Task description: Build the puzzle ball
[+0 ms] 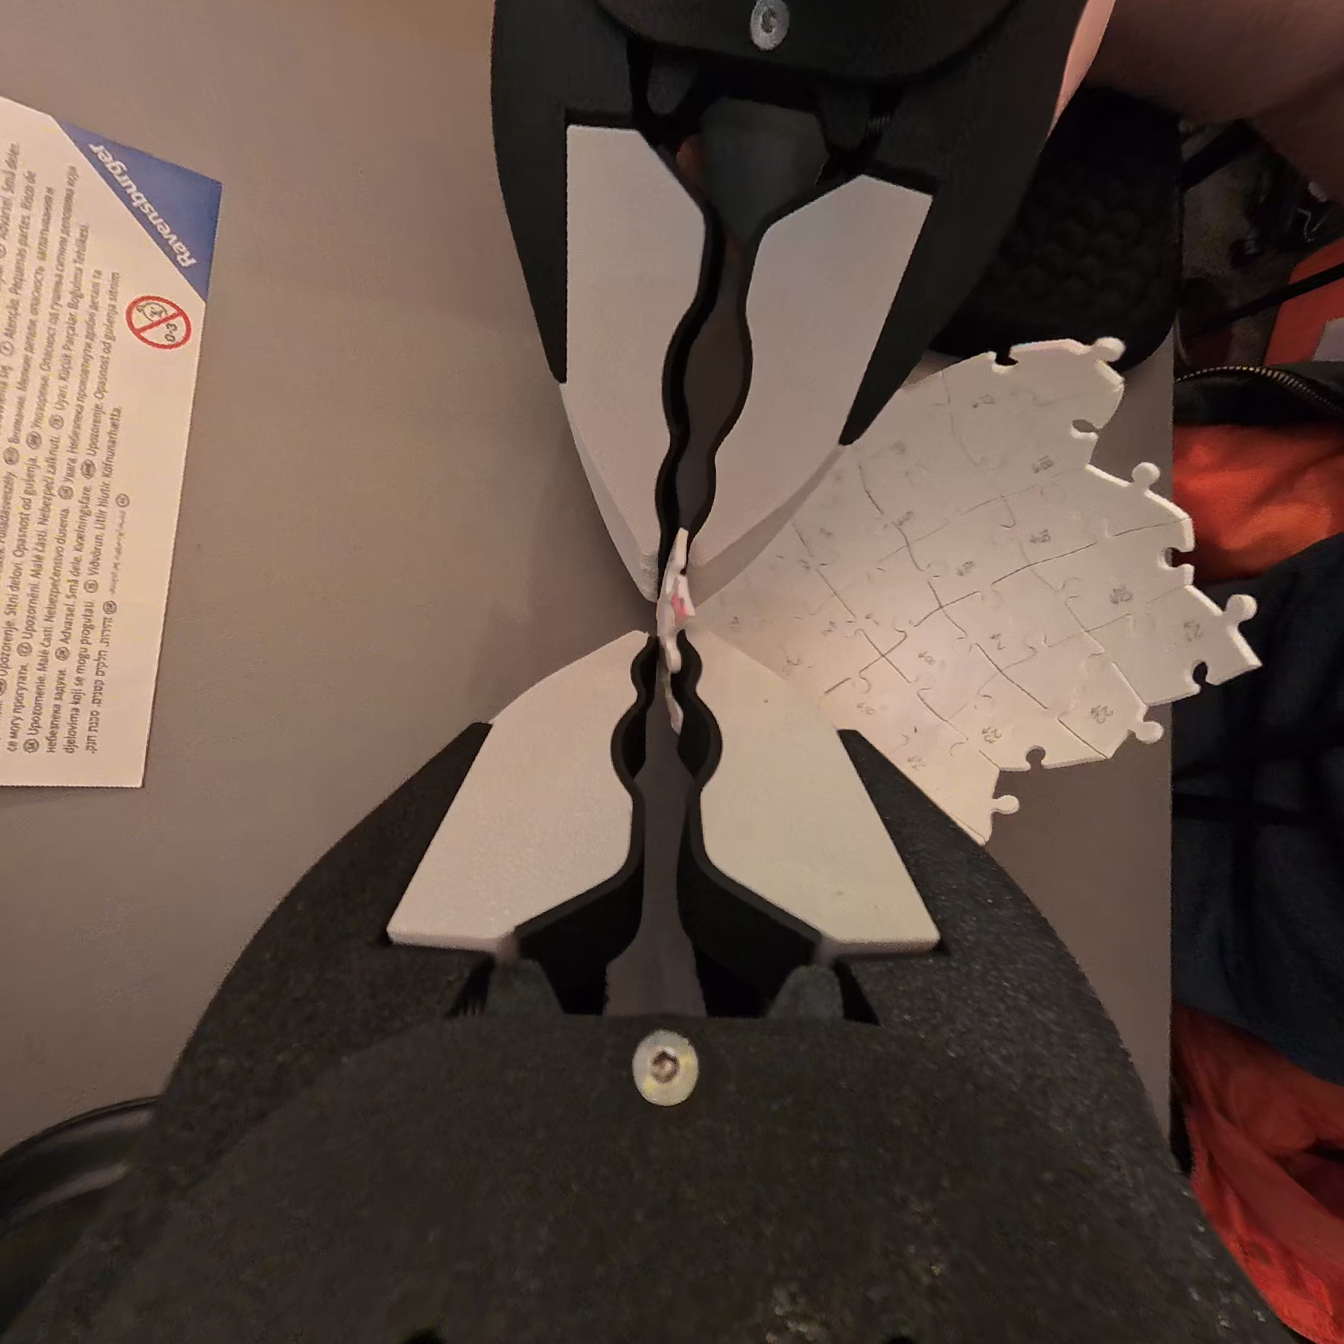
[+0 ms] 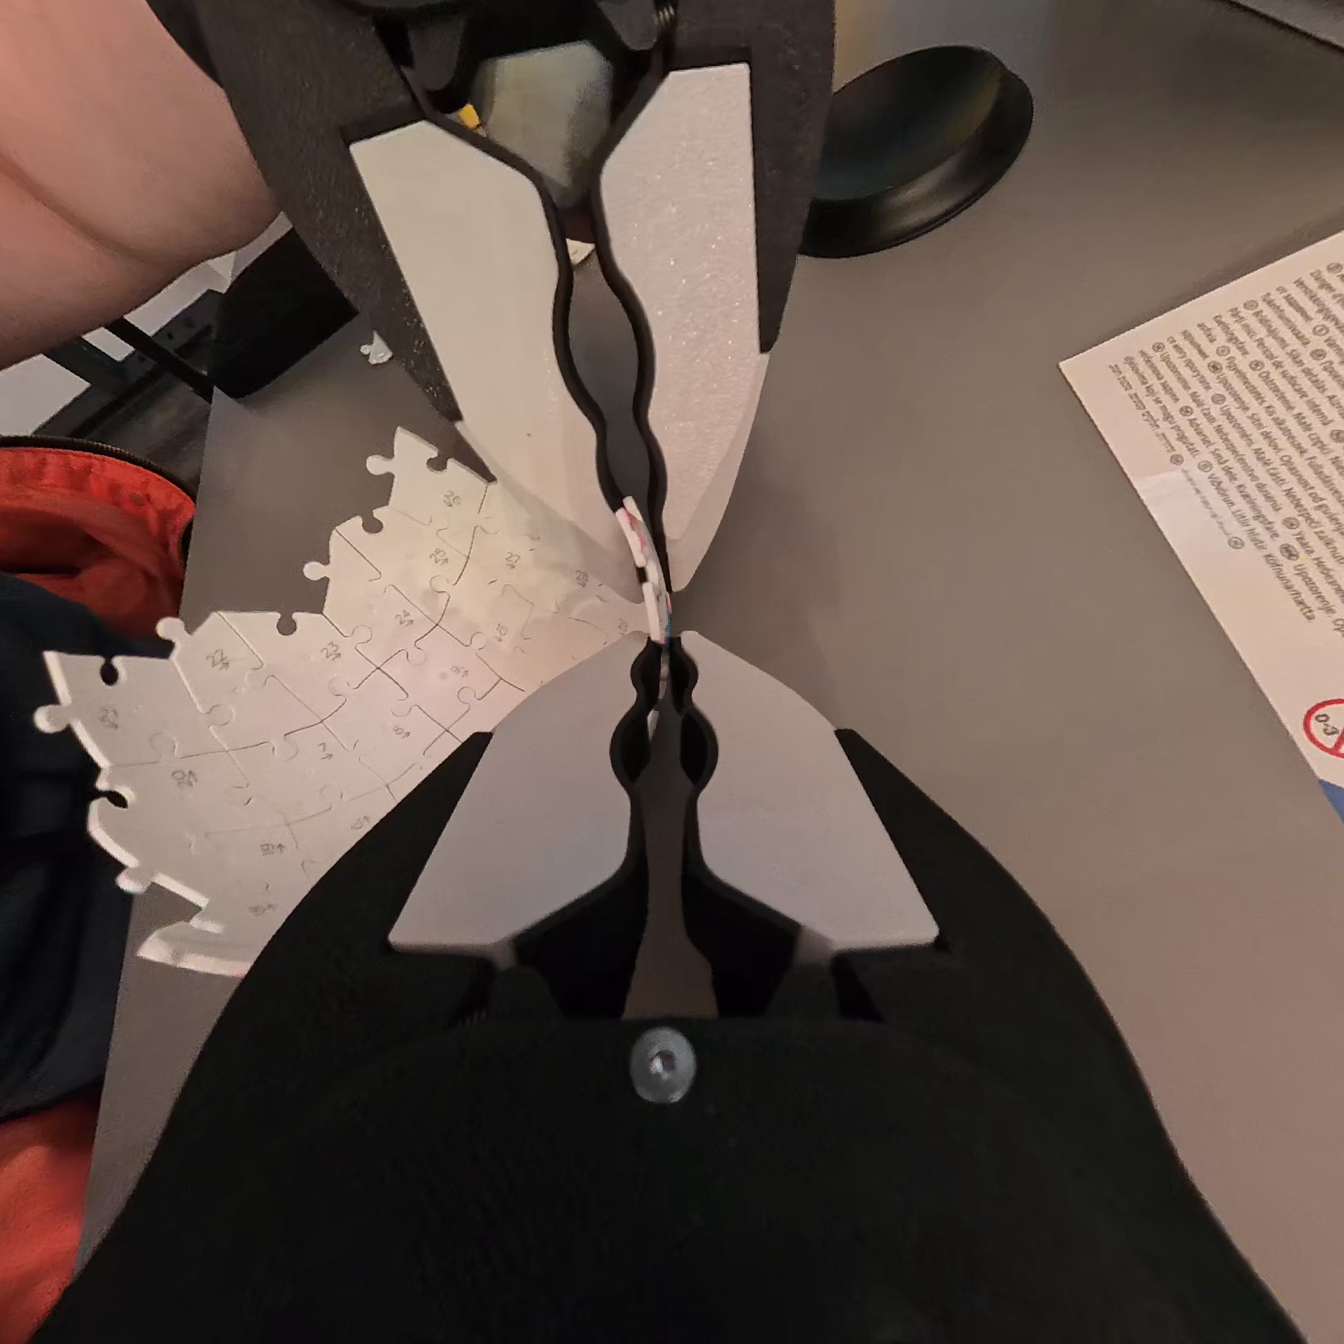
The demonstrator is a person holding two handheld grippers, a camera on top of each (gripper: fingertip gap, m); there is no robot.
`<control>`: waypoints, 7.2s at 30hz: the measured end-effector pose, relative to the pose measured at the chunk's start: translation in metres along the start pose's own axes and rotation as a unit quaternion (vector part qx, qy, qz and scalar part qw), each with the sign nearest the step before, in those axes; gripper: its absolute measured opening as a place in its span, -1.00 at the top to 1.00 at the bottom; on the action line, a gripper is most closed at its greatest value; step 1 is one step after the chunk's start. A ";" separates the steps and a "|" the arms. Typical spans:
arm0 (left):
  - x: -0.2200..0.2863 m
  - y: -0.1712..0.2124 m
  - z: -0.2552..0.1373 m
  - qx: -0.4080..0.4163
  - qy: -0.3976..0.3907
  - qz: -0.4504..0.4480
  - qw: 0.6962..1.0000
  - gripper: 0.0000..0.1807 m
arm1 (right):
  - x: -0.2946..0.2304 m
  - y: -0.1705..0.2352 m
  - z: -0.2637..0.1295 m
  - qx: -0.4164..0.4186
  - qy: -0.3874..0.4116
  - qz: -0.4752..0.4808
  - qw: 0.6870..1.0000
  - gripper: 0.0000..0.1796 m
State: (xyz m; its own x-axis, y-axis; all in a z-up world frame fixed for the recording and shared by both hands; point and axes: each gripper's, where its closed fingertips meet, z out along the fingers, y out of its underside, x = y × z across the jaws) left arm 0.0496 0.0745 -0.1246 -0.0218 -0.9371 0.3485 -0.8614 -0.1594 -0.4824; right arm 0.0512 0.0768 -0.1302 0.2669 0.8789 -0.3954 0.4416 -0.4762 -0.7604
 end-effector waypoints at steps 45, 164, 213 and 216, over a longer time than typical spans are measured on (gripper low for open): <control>0.068 0.113 -0.140 0.188 -0.143 -0.084 0.968 0.66 | -0.017 -0.004 -0.016 0.032 -0.005 -0.036 0.999 0.76; 0.081 0.125 -0.133 0.203 -0.216 -0.051 0.954 1.00 | -0.127 -0.107 -0.076 0.234 0.034 -0.154 0.959 0.65; 0.107 0.092 -0.146 0.059 -0.407 0.369 0.834 0.98 | -0.158 -0.103 0.004 0.102 -0.143 0.013 0.984 0.61; 0.153 0.056 -0.159 0.102 -0.454 0.449 0.763 0.98 | -0.173 -0.122 0.014 0.112 -0.214 0.116 0.963 0.60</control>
State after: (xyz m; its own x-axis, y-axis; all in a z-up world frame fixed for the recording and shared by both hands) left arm -0.0824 -0.0283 0.0297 -0.1157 -0.5120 -0.8512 -0.6072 0.7146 -0.3473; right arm -0.0608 -0.0166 0.0240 -0.0630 0.7041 -0.7073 0.2033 -0.6848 -0.6998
